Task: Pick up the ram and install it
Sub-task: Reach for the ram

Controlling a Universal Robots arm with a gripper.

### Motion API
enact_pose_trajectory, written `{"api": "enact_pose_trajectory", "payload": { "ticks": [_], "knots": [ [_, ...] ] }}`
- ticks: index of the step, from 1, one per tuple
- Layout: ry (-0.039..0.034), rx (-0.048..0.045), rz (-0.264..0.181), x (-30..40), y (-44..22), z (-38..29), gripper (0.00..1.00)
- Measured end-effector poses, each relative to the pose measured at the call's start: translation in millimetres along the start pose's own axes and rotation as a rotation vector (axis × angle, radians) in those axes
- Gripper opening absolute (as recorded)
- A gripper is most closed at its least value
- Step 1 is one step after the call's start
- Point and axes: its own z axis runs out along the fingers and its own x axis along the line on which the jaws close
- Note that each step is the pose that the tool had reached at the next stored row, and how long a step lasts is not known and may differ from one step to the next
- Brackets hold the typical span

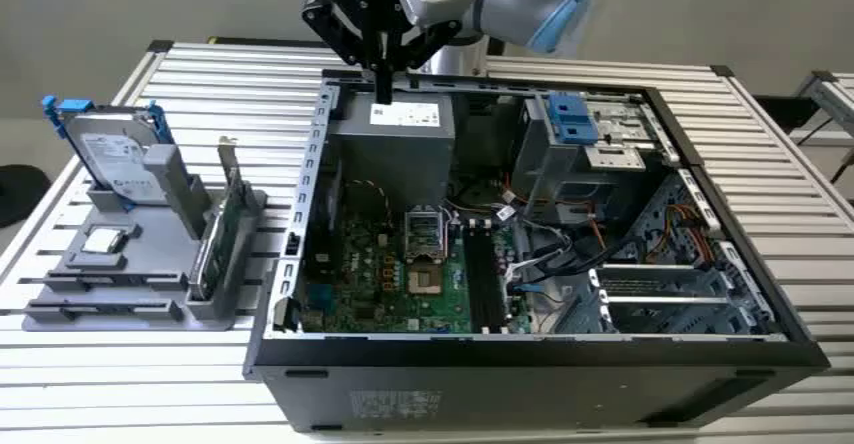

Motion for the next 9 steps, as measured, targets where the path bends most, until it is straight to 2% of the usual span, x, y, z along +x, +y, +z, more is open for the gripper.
{"api": "enact_pose_trajectory", "payload": {
  "ticks": [9],
  "knots": [
    [0.0000,0.0000,0.000,0.0,0.0,0.0,0.00]
  ]
}}
